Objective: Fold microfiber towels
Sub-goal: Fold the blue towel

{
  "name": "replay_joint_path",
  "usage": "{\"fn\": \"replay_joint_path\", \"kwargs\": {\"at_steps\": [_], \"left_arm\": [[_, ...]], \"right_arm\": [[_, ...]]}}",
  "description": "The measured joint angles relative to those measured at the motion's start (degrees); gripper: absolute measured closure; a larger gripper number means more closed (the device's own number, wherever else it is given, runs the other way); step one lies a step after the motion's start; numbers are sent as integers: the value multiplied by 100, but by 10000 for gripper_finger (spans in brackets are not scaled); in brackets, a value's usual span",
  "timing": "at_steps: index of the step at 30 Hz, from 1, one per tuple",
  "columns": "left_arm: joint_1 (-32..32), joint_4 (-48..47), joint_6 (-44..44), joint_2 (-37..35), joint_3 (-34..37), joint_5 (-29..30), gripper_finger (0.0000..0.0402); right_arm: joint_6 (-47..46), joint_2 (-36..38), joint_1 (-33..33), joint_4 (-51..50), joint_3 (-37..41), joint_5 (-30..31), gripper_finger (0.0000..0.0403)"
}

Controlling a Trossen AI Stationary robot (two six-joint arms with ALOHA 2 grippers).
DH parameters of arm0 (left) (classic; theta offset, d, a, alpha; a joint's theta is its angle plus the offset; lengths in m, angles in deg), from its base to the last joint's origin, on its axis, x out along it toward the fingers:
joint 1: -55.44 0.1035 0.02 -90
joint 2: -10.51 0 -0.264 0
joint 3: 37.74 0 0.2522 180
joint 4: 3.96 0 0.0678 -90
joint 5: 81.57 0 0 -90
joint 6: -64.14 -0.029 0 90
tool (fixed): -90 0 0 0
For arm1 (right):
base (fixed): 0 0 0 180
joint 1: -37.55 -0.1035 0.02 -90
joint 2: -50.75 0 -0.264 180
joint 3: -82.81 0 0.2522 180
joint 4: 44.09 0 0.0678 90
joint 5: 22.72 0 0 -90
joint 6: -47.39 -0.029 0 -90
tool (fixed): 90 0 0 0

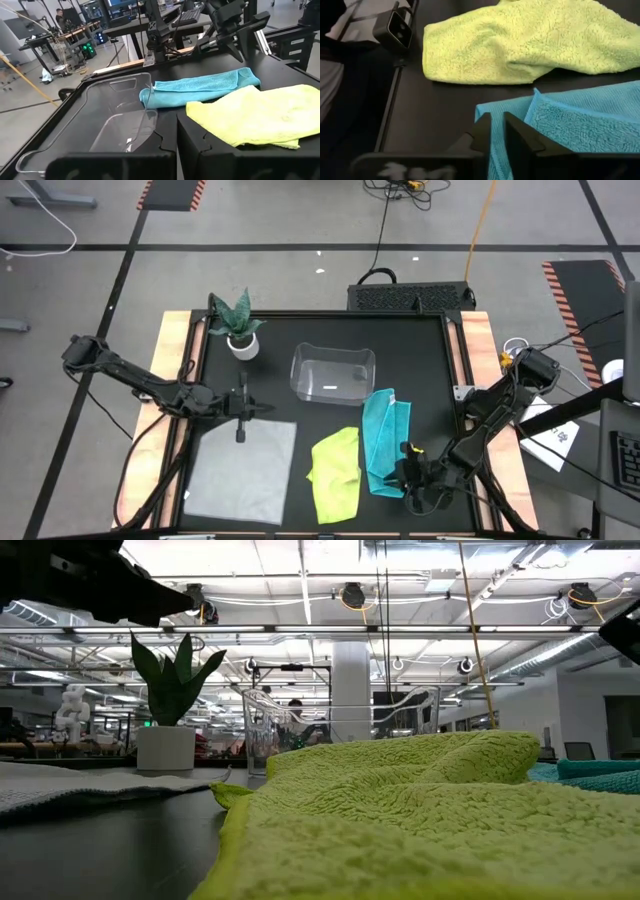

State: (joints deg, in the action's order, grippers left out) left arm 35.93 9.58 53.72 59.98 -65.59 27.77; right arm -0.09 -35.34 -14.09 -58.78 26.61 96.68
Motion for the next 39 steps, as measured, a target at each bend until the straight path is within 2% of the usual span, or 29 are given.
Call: {"fn": "replay_joint_path", "kwargs": {"at_steps": [6, 12, 16, 21, 34, 39], "left_arm": [[0, -1, -165, 0, 0, 8, 378], [0, -5, 190, 0, 0, 8, 366], [0, -5, 586, 0, 0, 6, 365], [0, -5, 615, 0, 0, 8, 364], [0, -12, 623, 0, -2, 6, 364], [0, -9, 621, 0, -2, 8, 364]], "right_arm": [[-158, 0, -22, -22, 0, -87, 267], [-266, 2, -18, -66, 0, -84, 224], [-551, 2, 64, -61, 0, -93, 221], [-691, -123, 203, -65, 1, -135, 224], [-905, -588, 548, -493, 2, -1003, 225], [-1120, -648, 551, -645, -7, -857, 234]]}}
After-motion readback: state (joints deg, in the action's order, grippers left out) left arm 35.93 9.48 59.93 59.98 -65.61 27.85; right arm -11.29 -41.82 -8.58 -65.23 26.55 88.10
